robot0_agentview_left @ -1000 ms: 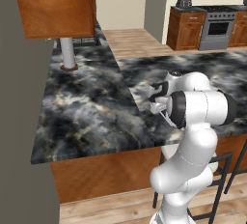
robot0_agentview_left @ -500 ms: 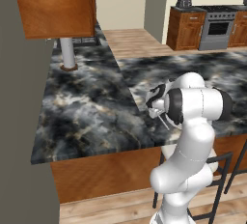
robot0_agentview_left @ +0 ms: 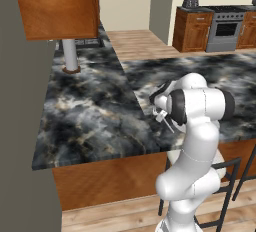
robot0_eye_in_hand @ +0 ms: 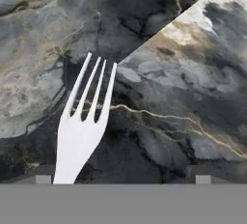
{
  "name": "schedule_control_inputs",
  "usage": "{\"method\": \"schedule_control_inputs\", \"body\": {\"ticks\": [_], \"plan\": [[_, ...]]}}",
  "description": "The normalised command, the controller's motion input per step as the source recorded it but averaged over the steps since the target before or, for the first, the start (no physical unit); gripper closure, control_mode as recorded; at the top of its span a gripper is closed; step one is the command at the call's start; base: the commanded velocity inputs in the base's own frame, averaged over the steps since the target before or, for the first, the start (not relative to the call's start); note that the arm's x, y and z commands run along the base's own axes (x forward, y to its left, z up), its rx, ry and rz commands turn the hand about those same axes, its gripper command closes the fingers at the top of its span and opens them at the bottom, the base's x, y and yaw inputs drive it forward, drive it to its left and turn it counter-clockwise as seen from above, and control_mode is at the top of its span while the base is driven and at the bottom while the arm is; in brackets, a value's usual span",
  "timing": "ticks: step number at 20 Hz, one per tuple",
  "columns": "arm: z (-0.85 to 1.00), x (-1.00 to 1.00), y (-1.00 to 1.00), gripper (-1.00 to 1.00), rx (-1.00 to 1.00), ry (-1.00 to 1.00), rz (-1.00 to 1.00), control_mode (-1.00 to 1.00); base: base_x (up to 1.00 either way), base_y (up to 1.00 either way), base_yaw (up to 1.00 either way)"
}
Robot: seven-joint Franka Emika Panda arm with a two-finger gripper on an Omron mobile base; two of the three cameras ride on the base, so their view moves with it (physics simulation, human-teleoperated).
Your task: Take the fork and place it on the left side of the plate. Then take the spoon and place it on the right side of the plate. Make sure they're directly next to the plate.
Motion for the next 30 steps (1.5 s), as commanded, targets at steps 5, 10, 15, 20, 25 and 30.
{"method": "schedule_control_inputs", "body": {"ticks": [5,10,15,20,25,30], "plan": [[-0.25,0.20,0.00,-1.00,0.01,-0.20,0.24,-1.00,0.00,0.00,0.00],[-0.51,0.07,0.06,-1.00,0.01,-0.18,0.17,-1.00,0.00,0.00,0.00],[-0.27,0.19,0.06,-1.00,0.03,-0.18,0.12,-1.00,0.00,0.00,0.00],[0.39,0.00,0.01,-1.00,0.03,-0.03,0.02,-1.00,0.00,0.00,0.00],[0.84,-0.07,0.09,-1.00,0.01,0.01,0.00,-1.00,0.00,0.00,0.00],[0.84,-0.29,0.00,-1.00,0.03,0.16,-0.02,-1.00,0.00,0.00,0.00]]}}
